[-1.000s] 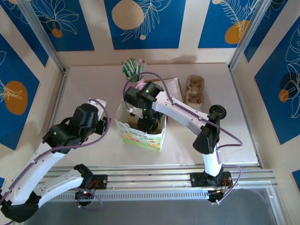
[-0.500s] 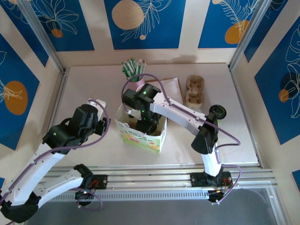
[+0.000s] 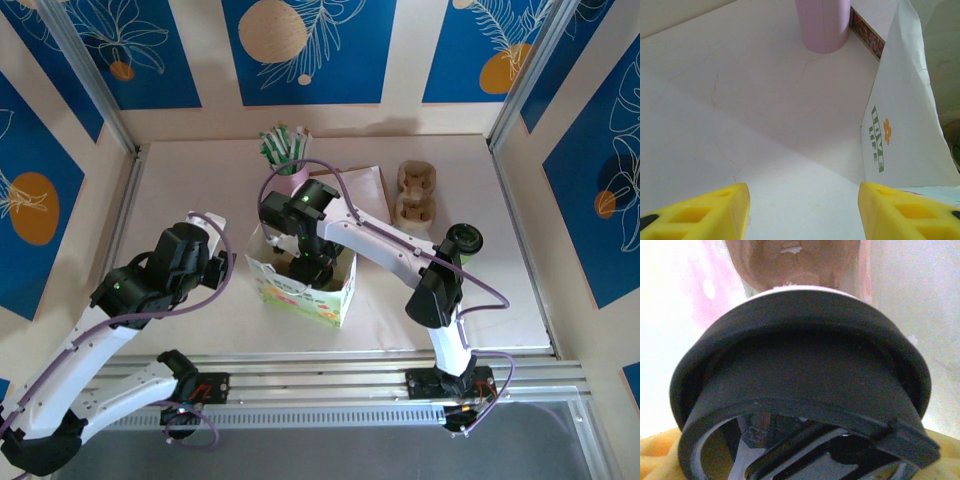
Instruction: Pack the takeout coffee
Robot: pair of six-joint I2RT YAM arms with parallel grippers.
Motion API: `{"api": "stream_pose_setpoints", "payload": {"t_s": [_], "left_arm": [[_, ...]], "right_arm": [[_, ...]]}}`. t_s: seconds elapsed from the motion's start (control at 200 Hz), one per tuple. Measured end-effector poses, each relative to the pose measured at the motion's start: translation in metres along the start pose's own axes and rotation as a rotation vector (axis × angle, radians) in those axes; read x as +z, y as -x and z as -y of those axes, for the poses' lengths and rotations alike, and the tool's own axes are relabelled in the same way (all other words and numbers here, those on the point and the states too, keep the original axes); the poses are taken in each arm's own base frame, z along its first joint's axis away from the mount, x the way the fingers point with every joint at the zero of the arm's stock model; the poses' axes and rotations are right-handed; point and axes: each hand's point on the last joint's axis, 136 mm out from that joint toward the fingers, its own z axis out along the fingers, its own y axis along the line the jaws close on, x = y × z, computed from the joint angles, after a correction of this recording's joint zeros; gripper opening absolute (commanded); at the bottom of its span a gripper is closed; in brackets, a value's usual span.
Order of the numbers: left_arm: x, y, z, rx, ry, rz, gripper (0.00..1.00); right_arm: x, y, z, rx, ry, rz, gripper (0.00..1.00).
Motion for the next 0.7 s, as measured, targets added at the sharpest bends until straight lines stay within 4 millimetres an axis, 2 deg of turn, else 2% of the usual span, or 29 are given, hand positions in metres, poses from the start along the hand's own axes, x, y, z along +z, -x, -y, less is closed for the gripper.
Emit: {"api": "stream_pose_setpoints", "payload": {"t_s": [0.7], "left_arm": [[0.0002,-0.0004,0.0000,0.001,0.000,-0.001,0.59]], "right_arm": [[0.0040,0.0038,-0.0005,0.009,0.022,0.010,0.73]]}}
